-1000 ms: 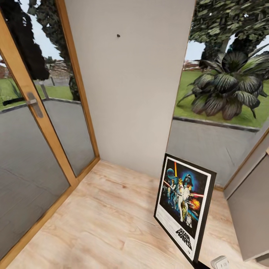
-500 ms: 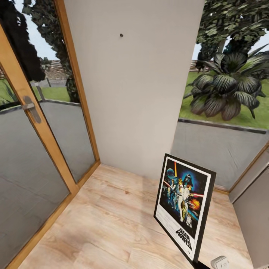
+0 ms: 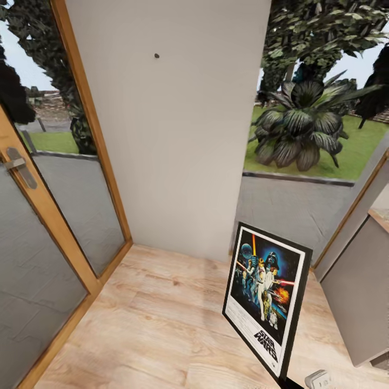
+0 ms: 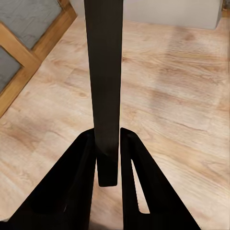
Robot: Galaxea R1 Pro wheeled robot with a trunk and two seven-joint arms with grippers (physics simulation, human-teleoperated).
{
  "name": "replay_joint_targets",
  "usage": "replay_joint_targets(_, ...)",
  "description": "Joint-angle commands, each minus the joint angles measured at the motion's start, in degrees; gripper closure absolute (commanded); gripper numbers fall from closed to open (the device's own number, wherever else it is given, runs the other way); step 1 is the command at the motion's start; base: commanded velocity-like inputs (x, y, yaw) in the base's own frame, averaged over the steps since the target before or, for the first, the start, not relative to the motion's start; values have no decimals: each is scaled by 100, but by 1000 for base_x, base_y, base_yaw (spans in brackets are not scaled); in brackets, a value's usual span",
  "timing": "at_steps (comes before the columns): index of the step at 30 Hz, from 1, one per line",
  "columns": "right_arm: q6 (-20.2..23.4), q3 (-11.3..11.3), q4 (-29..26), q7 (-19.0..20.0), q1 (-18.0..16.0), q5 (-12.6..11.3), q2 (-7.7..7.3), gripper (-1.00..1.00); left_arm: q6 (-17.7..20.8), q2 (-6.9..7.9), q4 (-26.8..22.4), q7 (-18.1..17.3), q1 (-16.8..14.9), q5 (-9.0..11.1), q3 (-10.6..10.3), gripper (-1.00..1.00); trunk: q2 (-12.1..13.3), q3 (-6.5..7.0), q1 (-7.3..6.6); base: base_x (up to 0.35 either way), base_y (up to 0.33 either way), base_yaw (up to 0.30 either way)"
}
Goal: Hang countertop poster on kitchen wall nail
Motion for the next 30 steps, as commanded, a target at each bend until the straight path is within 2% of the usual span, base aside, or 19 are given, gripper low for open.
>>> replay_joint_targets(1, -7, -7, -4, 28, -1, -6, 1, 100, 45, -2, -12, -30, 1, 0, 13, -100, -10, -2, 4, 0, 287, -243)
replay_joint_targets(11, -7, -8, -8, 29, -1, -6, 2, 100, 45, -2, -12, -30, 1, 1, 13, -100, -10, 56, 4, 0, 294, -199)
replay_joint_targets(30, -7, -3, -9, 25, -1, -6, 1, 100, 45, 4, -13, -30, 1, 1, 13, -100, -10, 63, 4, 0, 297, -12)
